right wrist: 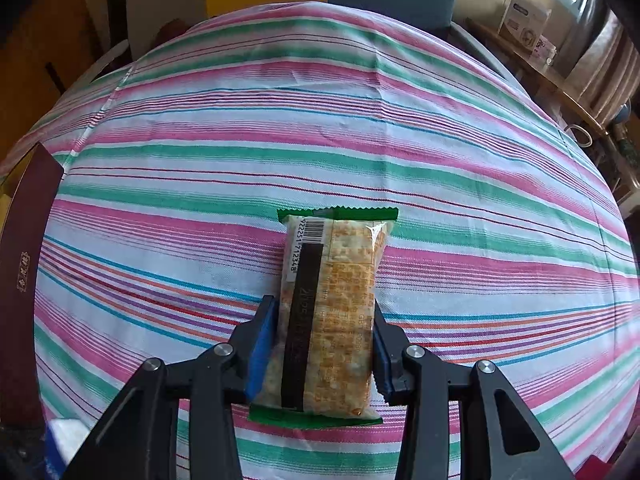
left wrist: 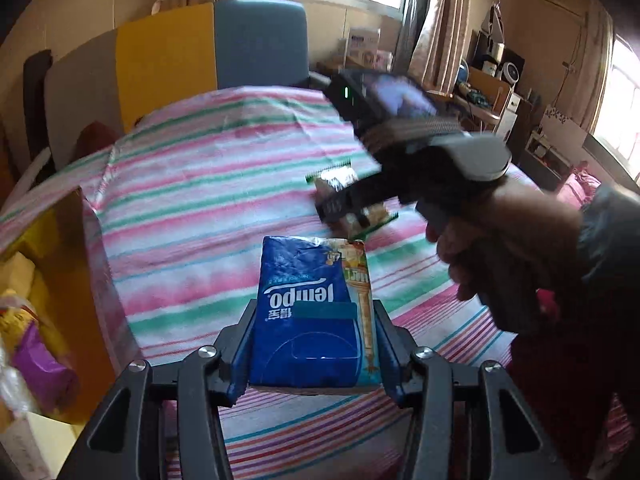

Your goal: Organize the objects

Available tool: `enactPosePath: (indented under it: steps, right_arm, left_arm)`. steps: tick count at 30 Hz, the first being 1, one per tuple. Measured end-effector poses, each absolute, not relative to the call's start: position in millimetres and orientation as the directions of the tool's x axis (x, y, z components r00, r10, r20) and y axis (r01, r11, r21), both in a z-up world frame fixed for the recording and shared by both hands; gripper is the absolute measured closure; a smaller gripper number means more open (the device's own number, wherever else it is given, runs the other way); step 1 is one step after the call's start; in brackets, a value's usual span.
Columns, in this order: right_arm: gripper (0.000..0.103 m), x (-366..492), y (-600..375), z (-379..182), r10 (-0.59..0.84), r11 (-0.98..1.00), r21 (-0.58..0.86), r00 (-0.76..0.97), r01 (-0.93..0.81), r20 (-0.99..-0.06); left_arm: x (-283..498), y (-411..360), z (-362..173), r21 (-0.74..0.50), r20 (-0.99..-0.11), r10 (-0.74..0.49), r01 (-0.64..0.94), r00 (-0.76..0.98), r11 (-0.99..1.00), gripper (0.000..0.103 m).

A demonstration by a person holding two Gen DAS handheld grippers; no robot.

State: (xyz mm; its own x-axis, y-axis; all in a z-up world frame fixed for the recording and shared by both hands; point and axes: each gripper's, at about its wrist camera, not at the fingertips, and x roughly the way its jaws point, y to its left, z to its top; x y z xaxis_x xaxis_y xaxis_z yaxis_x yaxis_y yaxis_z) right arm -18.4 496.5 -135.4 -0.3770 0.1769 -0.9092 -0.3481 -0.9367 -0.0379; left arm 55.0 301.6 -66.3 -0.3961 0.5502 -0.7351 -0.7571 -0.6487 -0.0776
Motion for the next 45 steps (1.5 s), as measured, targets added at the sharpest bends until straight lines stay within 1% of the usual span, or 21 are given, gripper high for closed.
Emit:
enactPosePath:
  steps: [6, 7, 9, 12, 15, 18, 19, 20, 22, 25, 26, 27, 30, 33, 37, 38, 42, 45]
  right_arm:
    - [0.060, -6, 475, -125, 0.198, -0.938, -0.064, -0.377, -0.340, -0.905]
    - [0.060, 0, 465, -120, 0.203, -0.939, -0.070, -0.377, -0.337, -0.904]
    - [0.060, 1, 463, -119, 0.209, -0.939, -0.078, -0.375, -0.335, -0.903]
    - [0.060, 2, 459, -120, 0.217, -0.938, -0.088, -0.372, -0.334, -0.903]
    - [0.060, -2, 466, -123, 0.222, -0.938, -0.094, -0.369, -0.334, -0.902]
    - [0.060, -14, 481, -132, 0.224, -0.938, -0.098, -0.367, -0.332, -0.903]
    - [0.060, -14, 481, -132, 0.225, -0.938, -0.099, -0.367, -0.332, -0.902]
    - [0.060, -14, 481, -132, 0.226, -0.938, -0.100, -0.367, -0.331, -0.903]
    - [0.060, -15, 482, -133, 0.227, -0.939, -0.102, -0.366, -0.328, -0.903]
    - [0.060, -15, 483, -133, 0.227, -0.940, -0.105, -0.365, -0.326, -0.903]
    - [0.060, -16, 483, -133, 0.228, -0.940, -0.106, -0.364, -0.324, -0.903]
    - [0.060, -17, 485, -134, 0.228, -0.940, -0.107, -0.363, -0.324, -0.903]
    - [0.060, -17, 485, -133, 0.229, -0.940, -0.108, -0.362, -0.323, -0.904]
    - [0.060, -18, 487, -134, 0.228, -0.940, -0.109, -0.361, -0.322, -0.904]
    - [0.060, -18, 488, -135, 0.228, -0.940, -0.108, -0.361, -0.323, -0.904]
    - [0.060, -18, 488, -135, 0.228, -0.940, -0.108, -0.361, -0.323, -0.904]
    - [0.060, -18, 488, -134, 0.230, -0.940, -0.111, -0.361, -0.322, -0.904]
    - [0.061, -19, 486, -133, 0.240, -0.940, -0.124, -0.359, -0.317, -0.902]
  left_arm:
    - [54, 267, -28, -0.097, -0.696, 0.574, -0.735, -0.431, -0.671, 0.051]
    - [50, 260, -24, -0.117, -0.696, 0.580, -0.730, -0.424, -0.673, 0.051]
    - [34, 239, -16, -0.192, -0.696, 0.596, -0.696, -0.400, -0.692, 0.051]
    - [1, 198, -7, -0.298, -0.687, 0.604, -0.601, -0.404, -0.741, 0.051]
    - [-46, 158, -14, -0.392, -0.700, 0.592, -0.478, -0.400, -0.786, 0.051]
    - [-85, 136, -25, -0.419, -0.726, 0.556, -0.381, -0.405, -0.824, 0.051]
    - [-95, 133, -29, -0.429, -0.733, 0.555, -0.365, -0.394, -0.826, 0.051]
    - [-105, 132, -33, -0.459, -0.735, 0.587, -0.387, -0.340, -0.799, 0.051]
    - [-126, 131, -44, -0.492, -0.742, 0.588, -0.336, -0.321, -0.803, 0.051]
    - [-150, 139, -62, -0.512, -0.762, 0.584, -0.291, -0.281, -0.808, 0.051]
    - [-157, 142, -68, -0.533, -0.757, 0.602, -0.293, -0.253, -0.793, 0.051]
    - [-165, 146, -74, -0.524, -0.765, 0.591, -0.287, -0.255, -0.802, 0.051]
    - [-177, 159, -90, -0.437, -0.820, 0.504, -0.271, -0.273, -0.858, 0.051]
    - [-181, 167, -99, -0.391, -0.847, 0.460, -0.272, -0.267, -0.879, 0.050]
    - [-178, 164, -92, -0.393, -0.836, 0.472, -0.295, -0.279, -0.871, 0.047]
    - [-176, 162, -89, -0.397, -0.831, 0.480, -0.303, -0.282, -0.866, 0.044]
    - [-165, 147, -69, -0.389, -0.811, 0.479, -0.300, -0.336, -0.871, 0.044]
    - [-137, 132, -44, -0.289, -0.794, 0.410, -0.313, -0.449, -0.904, 0.044]
